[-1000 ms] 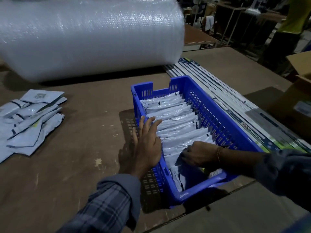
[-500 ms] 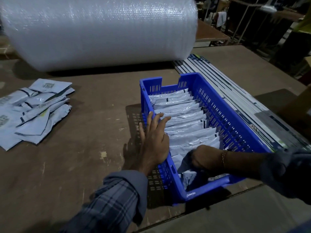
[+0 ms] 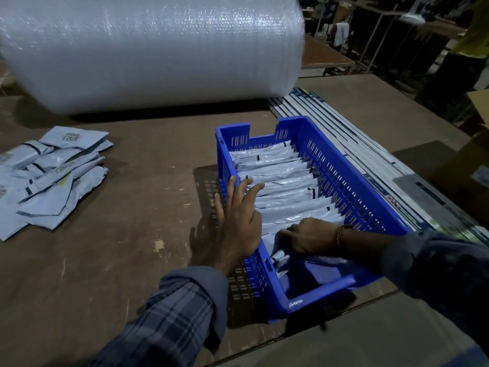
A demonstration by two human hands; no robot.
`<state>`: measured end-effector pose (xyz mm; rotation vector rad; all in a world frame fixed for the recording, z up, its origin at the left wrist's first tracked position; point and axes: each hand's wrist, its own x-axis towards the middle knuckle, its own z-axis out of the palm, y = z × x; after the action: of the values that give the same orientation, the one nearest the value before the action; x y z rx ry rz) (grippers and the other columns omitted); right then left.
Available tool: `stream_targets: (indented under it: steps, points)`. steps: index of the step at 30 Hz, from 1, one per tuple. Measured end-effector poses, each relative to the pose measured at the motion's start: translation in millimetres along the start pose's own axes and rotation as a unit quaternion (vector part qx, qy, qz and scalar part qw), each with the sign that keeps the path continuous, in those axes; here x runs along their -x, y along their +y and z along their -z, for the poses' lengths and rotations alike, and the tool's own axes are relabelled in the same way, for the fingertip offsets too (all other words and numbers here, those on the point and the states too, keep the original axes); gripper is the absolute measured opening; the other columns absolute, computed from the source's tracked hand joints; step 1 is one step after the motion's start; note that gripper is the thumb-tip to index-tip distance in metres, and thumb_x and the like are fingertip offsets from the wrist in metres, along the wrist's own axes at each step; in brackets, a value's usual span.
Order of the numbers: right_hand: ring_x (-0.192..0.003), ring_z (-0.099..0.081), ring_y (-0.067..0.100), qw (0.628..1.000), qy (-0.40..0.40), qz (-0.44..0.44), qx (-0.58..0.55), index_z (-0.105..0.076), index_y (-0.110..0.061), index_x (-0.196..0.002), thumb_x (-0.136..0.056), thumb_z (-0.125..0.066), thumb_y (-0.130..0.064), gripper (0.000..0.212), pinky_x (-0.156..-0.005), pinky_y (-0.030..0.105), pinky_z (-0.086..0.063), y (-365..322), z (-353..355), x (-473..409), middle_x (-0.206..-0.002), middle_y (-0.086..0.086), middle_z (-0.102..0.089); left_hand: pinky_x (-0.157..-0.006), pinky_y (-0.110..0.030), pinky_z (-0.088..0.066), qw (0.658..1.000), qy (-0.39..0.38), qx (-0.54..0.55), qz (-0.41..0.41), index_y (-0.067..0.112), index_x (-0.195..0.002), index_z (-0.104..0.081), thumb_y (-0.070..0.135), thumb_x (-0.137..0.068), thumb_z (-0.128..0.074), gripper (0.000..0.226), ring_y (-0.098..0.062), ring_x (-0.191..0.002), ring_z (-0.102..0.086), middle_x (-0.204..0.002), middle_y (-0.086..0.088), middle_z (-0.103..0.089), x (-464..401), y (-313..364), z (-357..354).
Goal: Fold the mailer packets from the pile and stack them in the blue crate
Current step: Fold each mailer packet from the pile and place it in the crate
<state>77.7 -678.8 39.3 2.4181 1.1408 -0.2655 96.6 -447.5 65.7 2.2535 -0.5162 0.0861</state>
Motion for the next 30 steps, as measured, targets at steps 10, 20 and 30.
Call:
stream_targets:
  steps: [10,20,30]
  points:
    - [-0.079,-0.069,0.029,0.984,-0.036,-0.173,0.005,-0.052,-0.018,-0.139,-0.071,-0.090,-0.039,0.080,-0.058,0.036,-0.033,-5,45,31,-0.116,0.009,-0.059,-0.126,-0.052,0.020,1.000,-0.010,0.001,0.007,0.037,-0.155,-0.042,0.005,-0.101,-0.041,0.062,-0.003,-0.159,0.017,-0.172,0.013,-0.018,1,4,3]
    - [-0.078,-0.065,0.011,0.795,0.244,-0.460,-0.313,-0.067,-0.029,-0.099,-0.089,-0.067,-0.064,0.037,-0.070,0.037,-0.057,-6,103,36,-0.084,-0.014,-0.069,-0.126,-0.062,0.016,0.999,-0.029,0.014,0.028,0.034,-0.164,-0.030,0.028,-0.113,-0.035,0.051,-0.003,-0.160,0.013,-0.176,0.017,0.000,3,1,7]
    - [-0.102,-0.058,0.025,0.820,0.230,-0.401,-0.338,-0.067,-0.021,-0.111,-0.090,-0.071,-0.055,0.040,-0.086,0.044,-0.054,-94,169,-57,-0.111,0.003,-0.060,-0.113,-0.052,-0.038,0.980,0.002,-0.092,0.177,0.042,-0.135,-0.051,0.067,-0.105,-0.023,0.047,-0.023,-0.133,-0.050,-0.141,0.008,-0.056,55,-128,79]
